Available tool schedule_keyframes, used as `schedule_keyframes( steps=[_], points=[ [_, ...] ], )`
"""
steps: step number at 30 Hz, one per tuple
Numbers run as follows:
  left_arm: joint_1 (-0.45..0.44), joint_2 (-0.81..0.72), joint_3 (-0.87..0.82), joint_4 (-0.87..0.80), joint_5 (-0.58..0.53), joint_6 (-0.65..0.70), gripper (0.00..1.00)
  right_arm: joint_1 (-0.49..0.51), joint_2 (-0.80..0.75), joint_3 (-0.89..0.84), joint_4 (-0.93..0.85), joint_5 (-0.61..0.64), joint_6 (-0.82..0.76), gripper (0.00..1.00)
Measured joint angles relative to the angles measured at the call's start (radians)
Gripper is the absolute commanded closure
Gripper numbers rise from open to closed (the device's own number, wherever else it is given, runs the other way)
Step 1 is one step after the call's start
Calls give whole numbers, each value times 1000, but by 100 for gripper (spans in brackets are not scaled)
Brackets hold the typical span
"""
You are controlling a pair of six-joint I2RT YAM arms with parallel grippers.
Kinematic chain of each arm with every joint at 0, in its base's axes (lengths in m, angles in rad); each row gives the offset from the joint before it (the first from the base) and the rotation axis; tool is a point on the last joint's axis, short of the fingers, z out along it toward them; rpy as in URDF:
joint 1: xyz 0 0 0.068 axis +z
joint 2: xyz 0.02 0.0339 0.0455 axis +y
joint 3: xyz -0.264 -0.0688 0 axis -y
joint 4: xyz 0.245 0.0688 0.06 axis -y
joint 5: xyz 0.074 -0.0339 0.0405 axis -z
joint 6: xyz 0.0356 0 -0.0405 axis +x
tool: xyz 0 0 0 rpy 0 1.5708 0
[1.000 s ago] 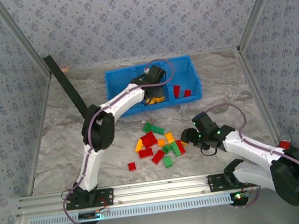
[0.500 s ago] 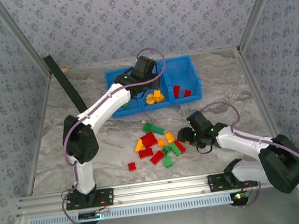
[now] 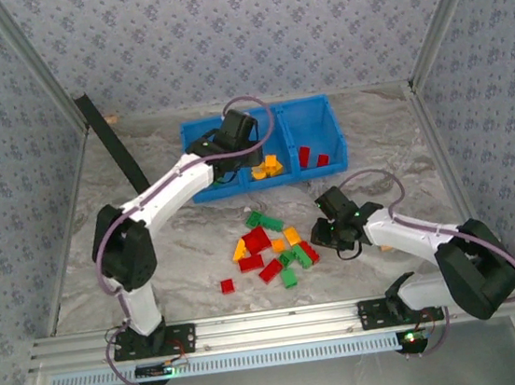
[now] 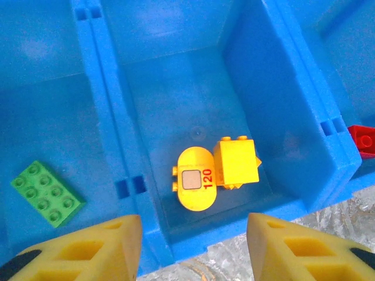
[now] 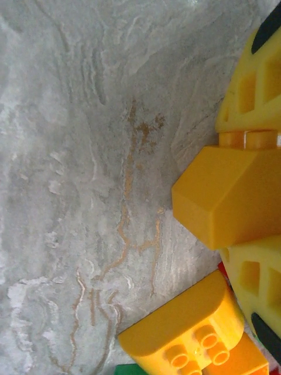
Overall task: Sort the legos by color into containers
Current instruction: Pick up the lego from the bottom-center of the table, then place the lego in the container.
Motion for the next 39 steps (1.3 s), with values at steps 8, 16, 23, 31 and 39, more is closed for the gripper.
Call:
schedule_keyframes(
  steps=[8,16,23,31,39],
  points=[
    [-24,-229,-131,-84,15,-4,48,-18,5,132,-150,13,-146,72],
    [-189,-383,-379,-182,72,-175,48,-57,62,565,-309,75,-395,72],
    [-364,-426,-546,-169,93,-415,47,-57,338,925,-272,98,-618,72],
    [-564,-325,-527,-110,73,-607,44,-58,703,1283,-287,121,-807,72],
    [-665,-154,-392,-128,49,-721,42,-80,899,1395,-325,120,-874,67]
  ],
)
